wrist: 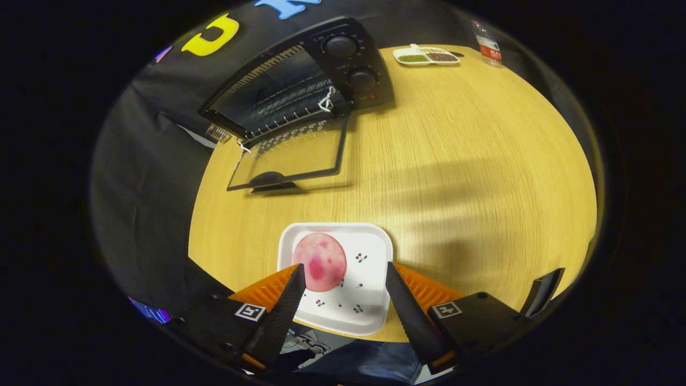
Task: Open the toaster oven, put the food inside, and close the toaster oven door.
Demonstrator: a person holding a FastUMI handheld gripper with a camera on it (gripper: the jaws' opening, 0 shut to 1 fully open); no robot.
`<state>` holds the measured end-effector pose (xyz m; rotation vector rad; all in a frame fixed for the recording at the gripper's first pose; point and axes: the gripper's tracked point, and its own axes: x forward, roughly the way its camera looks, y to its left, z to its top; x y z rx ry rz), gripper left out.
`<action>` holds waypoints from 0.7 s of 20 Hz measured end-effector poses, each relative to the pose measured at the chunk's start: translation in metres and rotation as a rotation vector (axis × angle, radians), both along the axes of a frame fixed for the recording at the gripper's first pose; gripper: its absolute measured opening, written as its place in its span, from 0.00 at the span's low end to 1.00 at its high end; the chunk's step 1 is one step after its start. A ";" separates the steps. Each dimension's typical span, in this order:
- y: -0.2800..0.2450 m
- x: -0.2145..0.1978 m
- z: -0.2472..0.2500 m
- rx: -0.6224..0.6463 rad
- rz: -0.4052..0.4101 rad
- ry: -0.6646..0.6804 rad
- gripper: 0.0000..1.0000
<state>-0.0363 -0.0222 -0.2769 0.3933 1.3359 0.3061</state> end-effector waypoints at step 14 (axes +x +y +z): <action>-0.007 -0.021 -0.019 -0.014 0.134 0.148 0.79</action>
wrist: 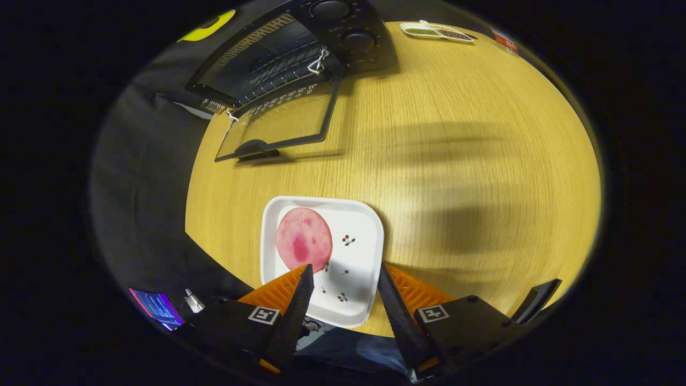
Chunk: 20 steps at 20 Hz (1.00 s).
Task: Open the toaster oven, put the food inside, and close the toaster oven door.
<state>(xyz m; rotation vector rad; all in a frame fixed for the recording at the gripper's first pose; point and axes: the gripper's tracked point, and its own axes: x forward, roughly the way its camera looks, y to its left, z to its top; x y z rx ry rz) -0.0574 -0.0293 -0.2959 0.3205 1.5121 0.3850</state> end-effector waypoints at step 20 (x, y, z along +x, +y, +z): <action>0.070 0.001 0.044 0.311 -0.379 0.020 0.02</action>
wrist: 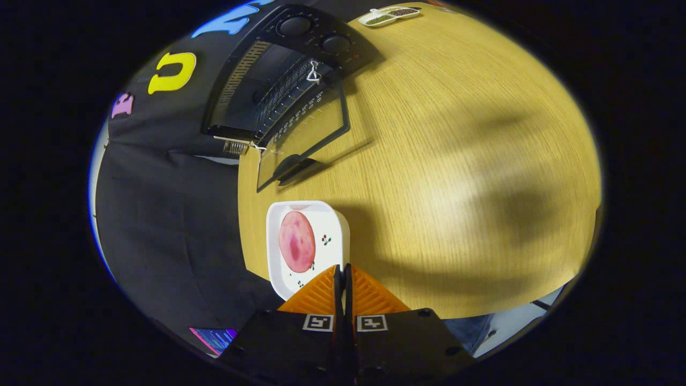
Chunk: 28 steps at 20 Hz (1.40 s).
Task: Open the toaster oven, put the food inside, and close the toaster oven door.
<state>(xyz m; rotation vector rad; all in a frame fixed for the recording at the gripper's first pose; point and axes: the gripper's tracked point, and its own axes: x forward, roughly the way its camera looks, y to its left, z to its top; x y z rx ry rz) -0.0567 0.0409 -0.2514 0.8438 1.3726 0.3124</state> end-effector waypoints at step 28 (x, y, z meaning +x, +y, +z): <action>0.090 0.195 0.031 0.071 -1.001 -0.115 0.02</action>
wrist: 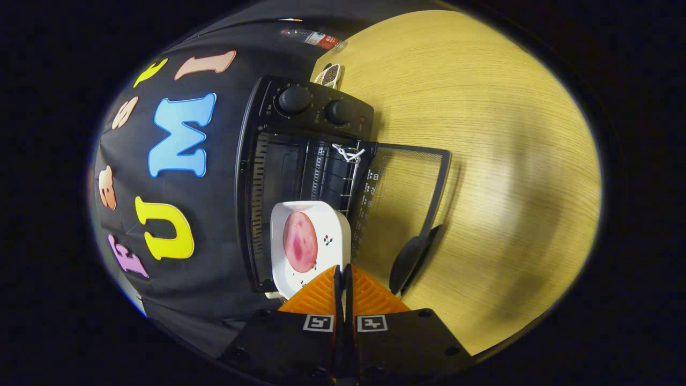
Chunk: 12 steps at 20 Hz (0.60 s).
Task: Open the toaster oven, put the food inside, and close the toaster oven door.
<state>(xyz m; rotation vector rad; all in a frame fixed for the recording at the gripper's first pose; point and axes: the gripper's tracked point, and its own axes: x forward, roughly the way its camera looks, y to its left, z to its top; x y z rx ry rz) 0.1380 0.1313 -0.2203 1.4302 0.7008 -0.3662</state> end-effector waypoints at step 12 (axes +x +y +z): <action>-0.006 0.076 -0.035 0.003 -0.179 0.053 0.02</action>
